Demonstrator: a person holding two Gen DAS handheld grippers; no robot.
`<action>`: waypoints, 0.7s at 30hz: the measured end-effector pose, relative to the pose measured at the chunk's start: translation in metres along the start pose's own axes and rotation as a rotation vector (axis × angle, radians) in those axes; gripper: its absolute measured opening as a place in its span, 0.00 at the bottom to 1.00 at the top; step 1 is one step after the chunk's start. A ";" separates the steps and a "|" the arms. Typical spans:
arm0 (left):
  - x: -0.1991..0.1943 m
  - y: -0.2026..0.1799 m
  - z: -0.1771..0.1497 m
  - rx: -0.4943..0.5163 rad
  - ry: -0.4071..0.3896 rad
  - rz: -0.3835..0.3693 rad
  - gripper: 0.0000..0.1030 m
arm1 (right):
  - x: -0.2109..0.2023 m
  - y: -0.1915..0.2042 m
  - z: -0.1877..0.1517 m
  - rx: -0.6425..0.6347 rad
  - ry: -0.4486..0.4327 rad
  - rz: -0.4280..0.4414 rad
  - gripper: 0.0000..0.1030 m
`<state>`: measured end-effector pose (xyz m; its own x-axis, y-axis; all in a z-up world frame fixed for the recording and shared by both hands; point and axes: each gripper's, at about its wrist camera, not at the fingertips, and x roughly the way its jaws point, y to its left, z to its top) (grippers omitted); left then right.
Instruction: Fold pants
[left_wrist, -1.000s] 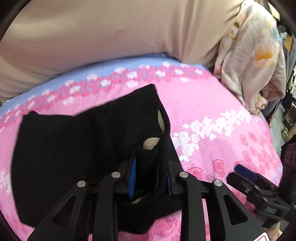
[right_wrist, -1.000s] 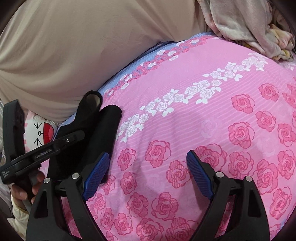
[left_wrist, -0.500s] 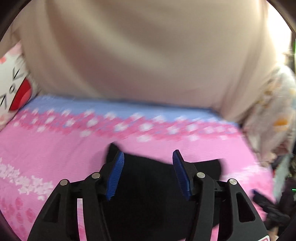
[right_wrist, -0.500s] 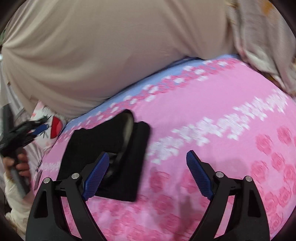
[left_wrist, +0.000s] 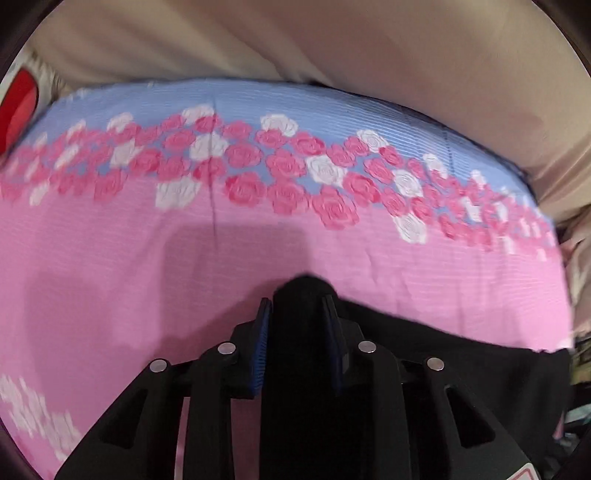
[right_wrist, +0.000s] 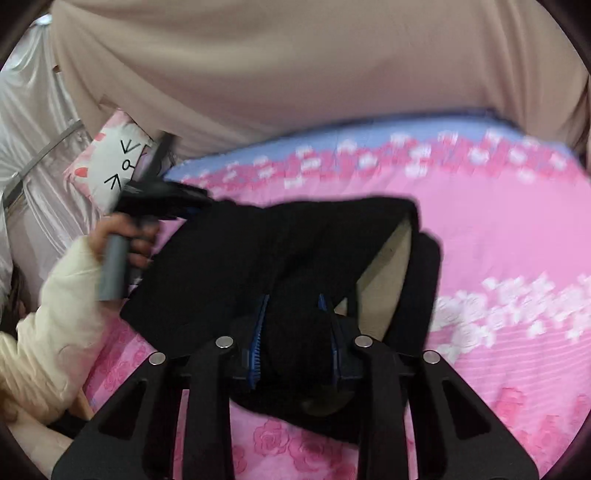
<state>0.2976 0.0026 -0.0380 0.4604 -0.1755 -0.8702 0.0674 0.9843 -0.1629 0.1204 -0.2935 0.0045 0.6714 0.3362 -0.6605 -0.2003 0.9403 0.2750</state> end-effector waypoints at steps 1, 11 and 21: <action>0.000 -0.002 0.003 0.009 -0.007 0.021 0.24 | 0.005 -0.008 -0.006 0.007 0.027 -0.023 0.25; -0.066 0.014 0.004 -0.047 -0.199 0.044 0.22 | -0.031 -0.022 -0.002 0.051 -0.048 -0.157 0.34; -0.142 -0.016 -0.098 0.104 -0.280 0.070 0.38 | 0.067 0.018 0.035 -0.137 0.122 -0.171 0.56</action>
<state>0.1442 0.0096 0.0422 0.6924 -0.1100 -0.7131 0.1107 0.9928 -0.0458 0.1864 -0.2564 -0.0105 0.6146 0.1673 -0.7709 -0.1918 0.9796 0.0597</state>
